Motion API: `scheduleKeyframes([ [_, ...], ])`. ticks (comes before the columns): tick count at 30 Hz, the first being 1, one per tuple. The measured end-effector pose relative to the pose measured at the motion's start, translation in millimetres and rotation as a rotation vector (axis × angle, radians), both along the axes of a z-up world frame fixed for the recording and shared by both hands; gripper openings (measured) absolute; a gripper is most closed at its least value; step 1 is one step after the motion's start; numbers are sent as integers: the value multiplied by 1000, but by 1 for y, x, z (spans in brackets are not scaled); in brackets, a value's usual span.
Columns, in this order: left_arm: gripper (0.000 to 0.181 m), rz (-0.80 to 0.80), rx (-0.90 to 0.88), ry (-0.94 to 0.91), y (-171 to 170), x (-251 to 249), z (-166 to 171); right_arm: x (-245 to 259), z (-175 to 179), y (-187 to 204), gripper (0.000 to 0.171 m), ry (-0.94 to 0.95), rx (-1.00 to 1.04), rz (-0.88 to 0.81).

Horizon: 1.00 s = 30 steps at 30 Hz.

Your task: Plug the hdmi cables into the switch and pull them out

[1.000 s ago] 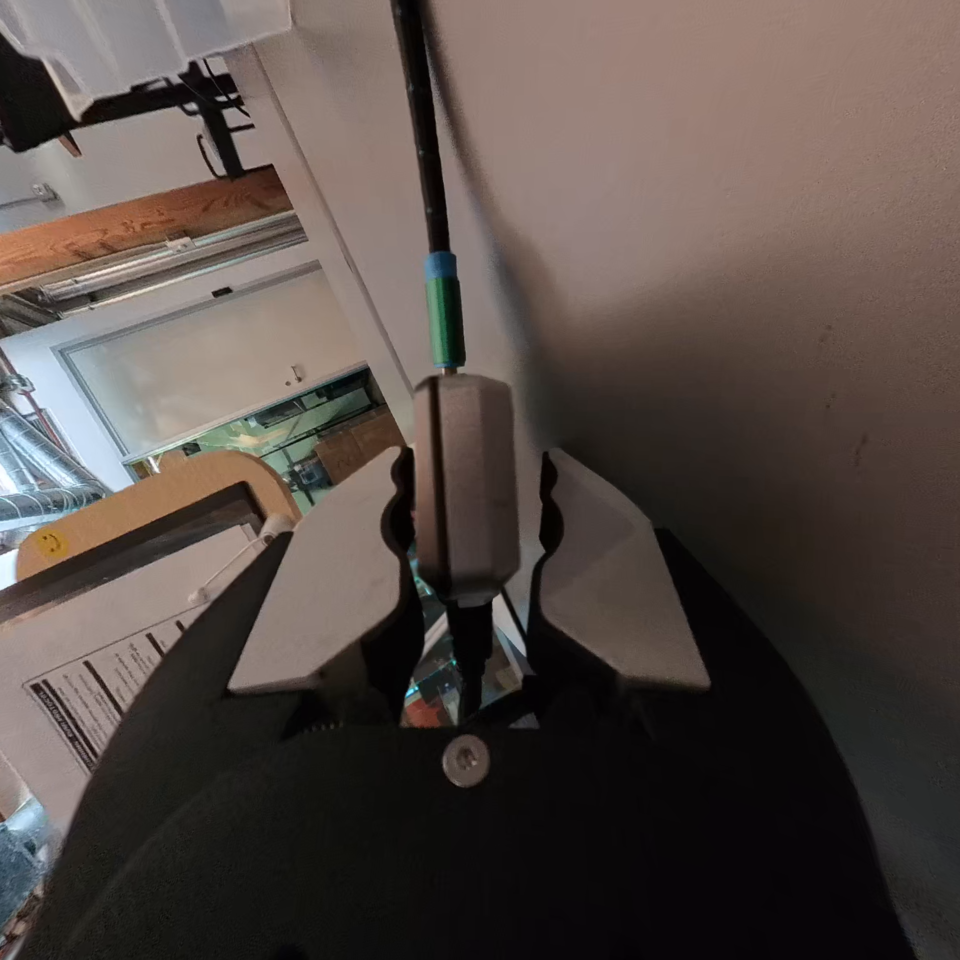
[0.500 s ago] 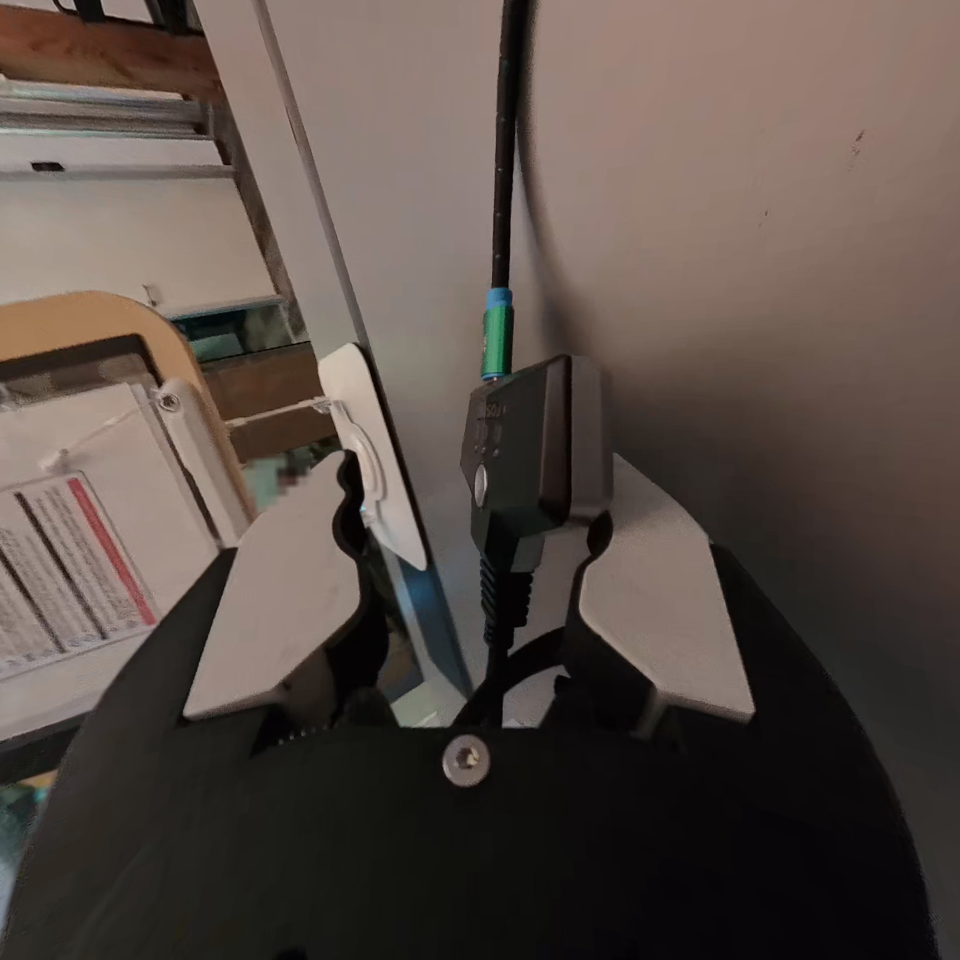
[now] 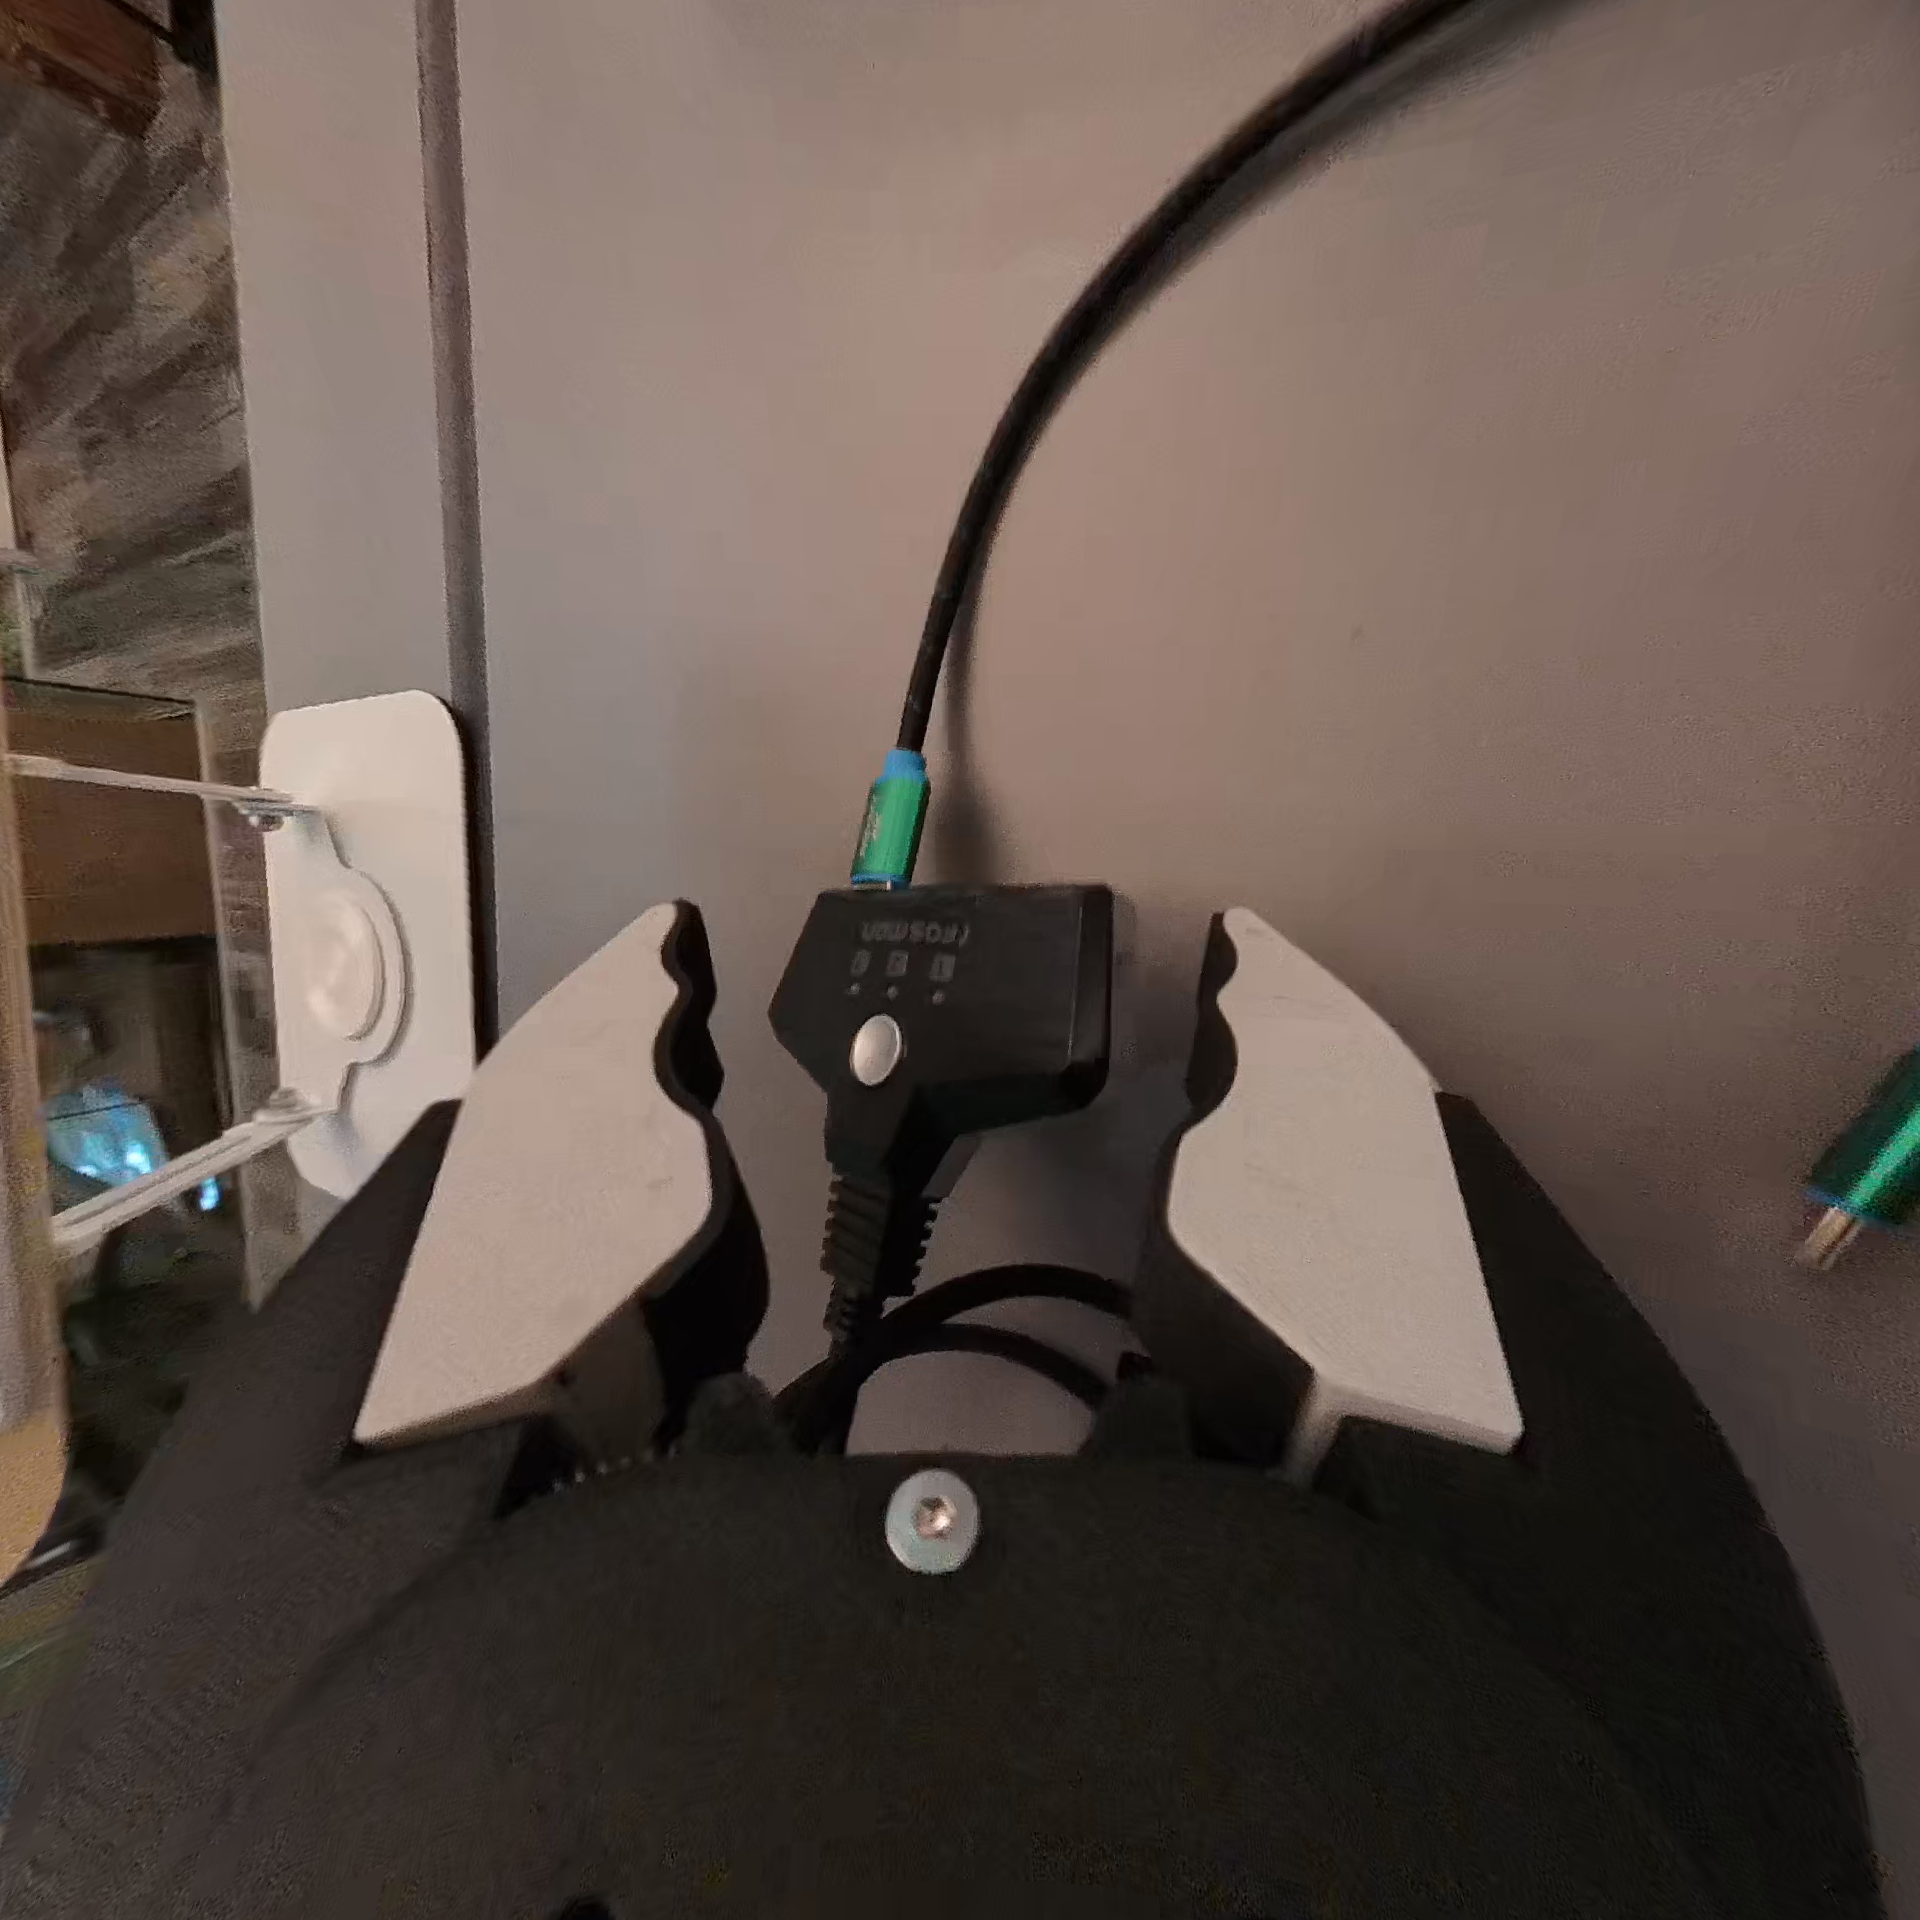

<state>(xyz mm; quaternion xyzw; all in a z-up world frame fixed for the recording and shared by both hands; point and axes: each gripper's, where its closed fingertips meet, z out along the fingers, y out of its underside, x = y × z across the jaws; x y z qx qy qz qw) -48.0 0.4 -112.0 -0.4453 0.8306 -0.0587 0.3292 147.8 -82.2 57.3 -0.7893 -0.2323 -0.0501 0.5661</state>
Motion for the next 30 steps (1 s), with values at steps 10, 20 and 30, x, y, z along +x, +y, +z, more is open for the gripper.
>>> scheduleKeyframes([
  [10, 80, 47, -201, -450, -26, 10, 116, -5, 2, 2, 20, 12, 9, 26],
  [20, 64, 624, 145, -298, 105, -209, 157, -9, -1, 6, 20, 10, 1, 30],
  [30, 49, 711, -84, -75, 153, -283, 58, -19, -16, 12, 20, -50, -72, 25],
])
